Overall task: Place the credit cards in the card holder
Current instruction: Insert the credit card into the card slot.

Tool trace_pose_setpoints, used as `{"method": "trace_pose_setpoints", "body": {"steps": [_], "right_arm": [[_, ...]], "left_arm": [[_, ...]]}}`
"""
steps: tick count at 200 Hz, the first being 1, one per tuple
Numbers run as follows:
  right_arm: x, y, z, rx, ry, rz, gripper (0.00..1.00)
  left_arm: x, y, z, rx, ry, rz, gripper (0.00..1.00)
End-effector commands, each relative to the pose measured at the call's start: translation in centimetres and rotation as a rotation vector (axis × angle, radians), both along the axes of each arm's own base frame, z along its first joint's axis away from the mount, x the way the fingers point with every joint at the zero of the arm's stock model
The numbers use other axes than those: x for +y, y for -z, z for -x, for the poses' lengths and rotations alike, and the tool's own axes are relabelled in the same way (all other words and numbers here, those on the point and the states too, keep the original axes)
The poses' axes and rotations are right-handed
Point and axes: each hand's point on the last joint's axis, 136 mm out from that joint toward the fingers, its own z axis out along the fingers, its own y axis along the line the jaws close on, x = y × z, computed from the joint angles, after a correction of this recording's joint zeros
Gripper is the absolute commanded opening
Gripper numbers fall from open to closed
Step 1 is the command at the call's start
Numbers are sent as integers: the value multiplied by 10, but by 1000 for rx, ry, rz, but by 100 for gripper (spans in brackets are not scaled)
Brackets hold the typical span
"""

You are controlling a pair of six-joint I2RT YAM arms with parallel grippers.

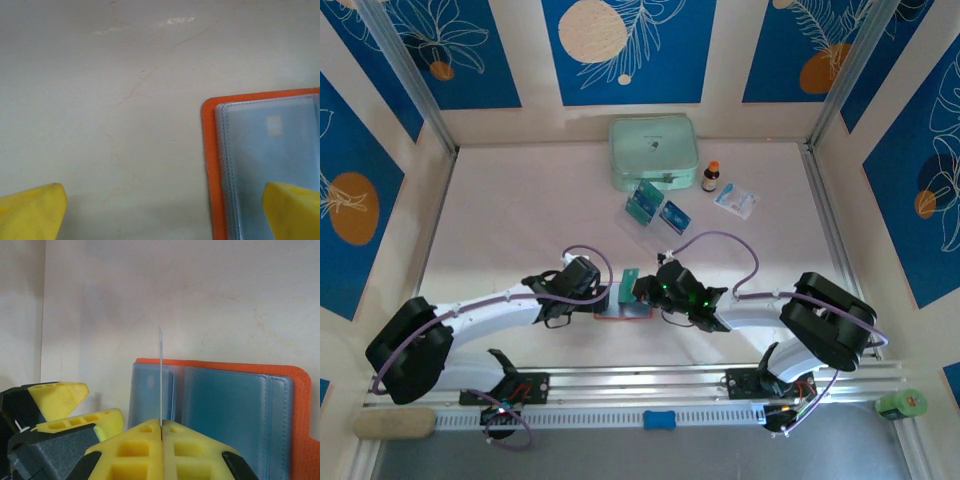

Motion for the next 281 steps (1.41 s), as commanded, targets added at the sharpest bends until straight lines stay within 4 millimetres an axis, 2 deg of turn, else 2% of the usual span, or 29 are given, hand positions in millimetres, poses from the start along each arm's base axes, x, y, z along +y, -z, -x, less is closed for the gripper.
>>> {"method": "trace_pose_setpoints", "body": {"steps": [1, 69, 161, 281], "right_arm": [[4, 3, 0, 3, 1, -11, 0], [3, 13, 3, 23, 3, 2, 0], [-5, 17, 10, 19, 8, -3, 0], [3, 21, 13, 29, -20, -34, 0]], "left_arm": [[-1, -6, -1, -9, 18, -20, 100], [-1, -5, -1, -9, 15, -20, 100], [-1, -4, 0, -7, 16, -18, 100], [0, -3, 1, -3, 13, -16, 100]]}}
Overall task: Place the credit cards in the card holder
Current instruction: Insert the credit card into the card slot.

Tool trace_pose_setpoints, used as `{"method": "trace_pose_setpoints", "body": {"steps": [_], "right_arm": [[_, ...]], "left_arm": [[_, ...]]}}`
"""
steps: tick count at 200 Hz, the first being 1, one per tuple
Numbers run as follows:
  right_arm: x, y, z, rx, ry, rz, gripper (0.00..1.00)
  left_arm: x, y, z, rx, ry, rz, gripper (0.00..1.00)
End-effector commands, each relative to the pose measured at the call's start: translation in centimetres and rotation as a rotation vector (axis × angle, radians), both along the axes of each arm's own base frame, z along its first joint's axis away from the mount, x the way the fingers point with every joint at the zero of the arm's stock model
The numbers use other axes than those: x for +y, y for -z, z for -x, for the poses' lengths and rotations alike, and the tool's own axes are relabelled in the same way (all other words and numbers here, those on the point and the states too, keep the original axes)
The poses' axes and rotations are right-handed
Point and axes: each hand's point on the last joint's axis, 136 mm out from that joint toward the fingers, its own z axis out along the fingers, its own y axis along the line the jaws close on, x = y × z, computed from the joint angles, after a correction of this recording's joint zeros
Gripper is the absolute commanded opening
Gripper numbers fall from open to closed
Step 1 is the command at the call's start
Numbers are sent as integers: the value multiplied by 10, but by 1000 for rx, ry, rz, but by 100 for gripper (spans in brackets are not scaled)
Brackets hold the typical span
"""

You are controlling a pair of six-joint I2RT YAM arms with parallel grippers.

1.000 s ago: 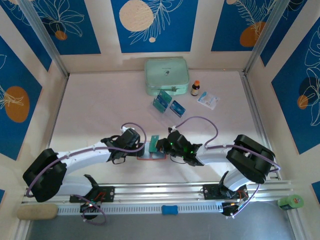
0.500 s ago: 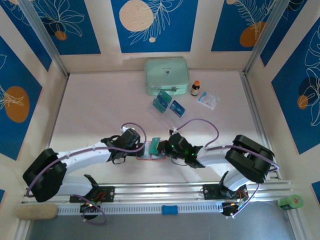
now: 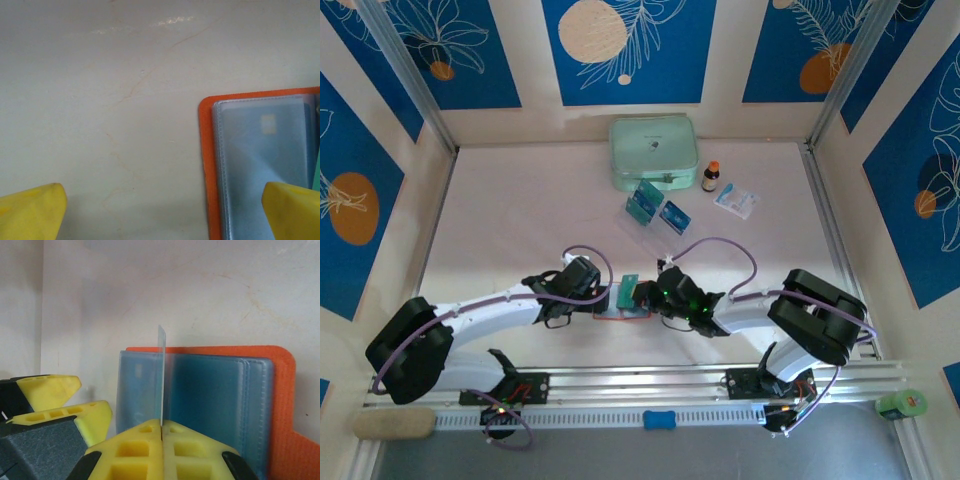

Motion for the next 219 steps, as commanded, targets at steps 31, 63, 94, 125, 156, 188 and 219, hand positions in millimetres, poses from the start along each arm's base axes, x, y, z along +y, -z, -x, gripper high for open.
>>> {"method": "trace_pose_setpoints", "body": {"steps": [31, 63, 94, 125, 156, 188, 219], "right_arm": [[1, 8, 6, 22, -8, -16, 0], [0, 10, 7, 29, -3, -20, 0], [-2, 12, 9, 32, -1, -15, 0], [-3, 14, 11, 35, -1, -9, 0], [-3, 16, 13, 39, -3, -4, 0], [-3, 19, 13, 42, -2, 1, 0], [-5, 20, 14, 41, 6, 7, 0]], "left_arm": [[0, -2, 1, -2, 12, -17, 100], [3, 3, 3, 6, 10, -28, 100], [6, 10, 5, 20, 7, -47, 100], [7, 17, 7, 38, 8, -63, 100], [10, 24, 9, 58, -1, -86, 100], [15, 31, 12, 84, -14, -111, 100], [19, 36, 15, 102, -24, -132, 100]]}}
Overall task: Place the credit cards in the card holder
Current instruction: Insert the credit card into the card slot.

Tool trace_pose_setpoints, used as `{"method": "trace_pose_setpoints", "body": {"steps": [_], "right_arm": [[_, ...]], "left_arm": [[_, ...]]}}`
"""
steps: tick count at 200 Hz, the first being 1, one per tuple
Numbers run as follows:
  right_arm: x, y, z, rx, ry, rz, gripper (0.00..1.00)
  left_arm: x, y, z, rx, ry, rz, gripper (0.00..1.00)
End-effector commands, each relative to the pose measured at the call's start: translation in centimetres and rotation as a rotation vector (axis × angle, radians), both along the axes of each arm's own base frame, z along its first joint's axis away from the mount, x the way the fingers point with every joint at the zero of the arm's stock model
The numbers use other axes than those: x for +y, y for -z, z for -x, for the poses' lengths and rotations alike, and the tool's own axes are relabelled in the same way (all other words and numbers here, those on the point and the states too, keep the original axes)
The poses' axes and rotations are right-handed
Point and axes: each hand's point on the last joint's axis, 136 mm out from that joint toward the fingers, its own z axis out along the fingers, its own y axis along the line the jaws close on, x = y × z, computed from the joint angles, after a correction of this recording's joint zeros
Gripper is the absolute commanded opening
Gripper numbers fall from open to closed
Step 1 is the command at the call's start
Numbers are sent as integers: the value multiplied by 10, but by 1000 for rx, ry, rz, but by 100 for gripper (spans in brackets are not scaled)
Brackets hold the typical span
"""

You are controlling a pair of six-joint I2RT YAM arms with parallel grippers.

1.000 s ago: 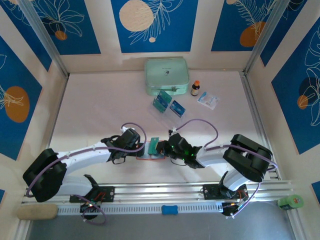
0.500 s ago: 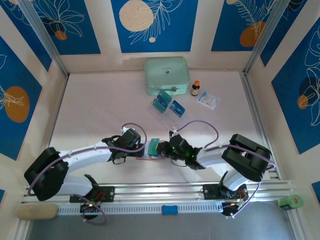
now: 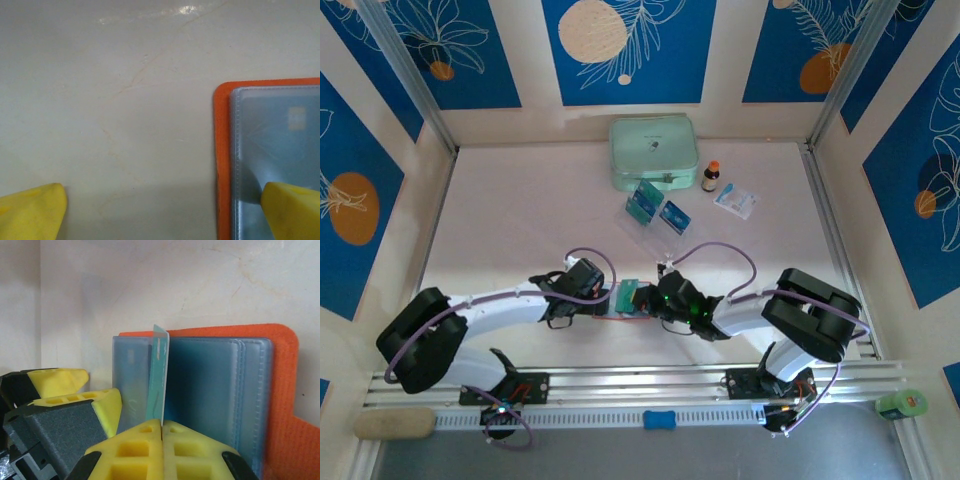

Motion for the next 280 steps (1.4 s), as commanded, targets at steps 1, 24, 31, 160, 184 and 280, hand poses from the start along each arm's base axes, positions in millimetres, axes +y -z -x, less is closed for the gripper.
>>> {"method": "trace_pose_setpoints", "body": {"steps": [1, 24, 31, 160, 184, 280], "right_arm": [[-5, 10, 5, 10, 10, 26, 0], [-6, 10, 4, 8, 14, 30, 0], [-6, 10, 4, 9, 13, 31, 0], [2, 14, 7, 25, -7, 25, 0], [-1, 13, 9, 22, -2, 31, 0], [-5, 21, 23, 34, 5, 60, 0]], "left_arm": [[17, 16, 13, 59, -16, -92, 100], [19, 19, 15, 67, -22, -97, 100], [19, 19, 16, 68, -22, -96, 100], [17, 18, 17, 61, -20, -81, 100], [17, 18, 17, 58, -20, -79, 100], [20, 17, 18, 53, -23, -79, 100]]}}
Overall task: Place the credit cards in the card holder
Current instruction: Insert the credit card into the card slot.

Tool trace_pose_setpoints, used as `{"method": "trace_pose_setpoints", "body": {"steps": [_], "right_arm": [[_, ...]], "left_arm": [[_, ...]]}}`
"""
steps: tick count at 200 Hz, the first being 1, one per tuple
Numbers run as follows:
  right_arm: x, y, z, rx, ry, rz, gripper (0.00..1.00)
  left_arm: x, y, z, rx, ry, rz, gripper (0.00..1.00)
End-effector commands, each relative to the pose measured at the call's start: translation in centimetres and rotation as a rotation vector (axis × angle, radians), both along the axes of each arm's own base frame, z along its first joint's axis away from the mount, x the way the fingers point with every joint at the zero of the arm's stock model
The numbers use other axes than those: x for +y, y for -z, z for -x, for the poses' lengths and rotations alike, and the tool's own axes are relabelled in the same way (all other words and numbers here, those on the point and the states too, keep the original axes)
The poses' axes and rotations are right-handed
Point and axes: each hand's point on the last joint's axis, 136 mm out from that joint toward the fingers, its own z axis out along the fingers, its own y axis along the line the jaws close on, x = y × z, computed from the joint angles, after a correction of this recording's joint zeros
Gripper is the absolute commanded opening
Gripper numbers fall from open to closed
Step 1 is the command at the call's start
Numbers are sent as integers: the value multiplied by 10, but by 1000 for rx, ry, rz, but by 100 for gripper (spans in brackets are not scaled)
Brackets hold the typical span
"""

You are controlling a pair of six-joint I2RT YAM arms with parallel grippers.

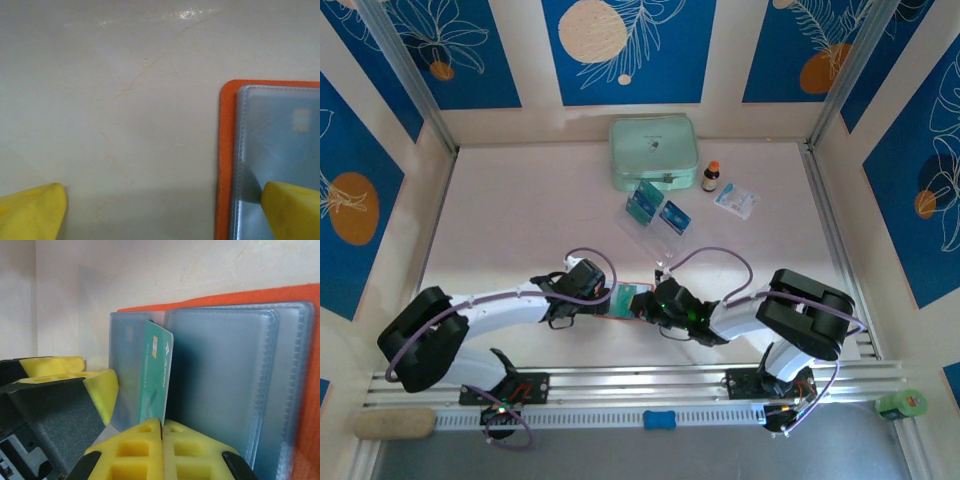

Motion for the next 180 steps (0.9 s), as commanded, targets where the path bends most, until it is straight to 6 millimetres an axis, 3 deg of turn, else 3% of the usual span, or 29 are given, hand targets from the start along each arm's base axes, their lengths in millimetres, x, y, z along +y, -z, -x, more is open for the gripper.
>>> {"method": "trace_pose_setpoints", "body": {"steps": [1, 146, 159, 180], "right_arm": [[-11, 14, 9, 23, 9, 58, 0], [-1, 28, 7, 155, -36, 57, 0], [2, 27, 7, 165, -56, 49, 6], [3, 23, 7, 182, -101, 49, 25]], "left_arm": [[21, 18, 20, 67, -3, -87, 100], [19, 15, 18, 60, -2, -78, 100], [19, 14, 17, 58, -2, -76, 100], [17, 12, 16, 55, -1, -69, 100]]}}
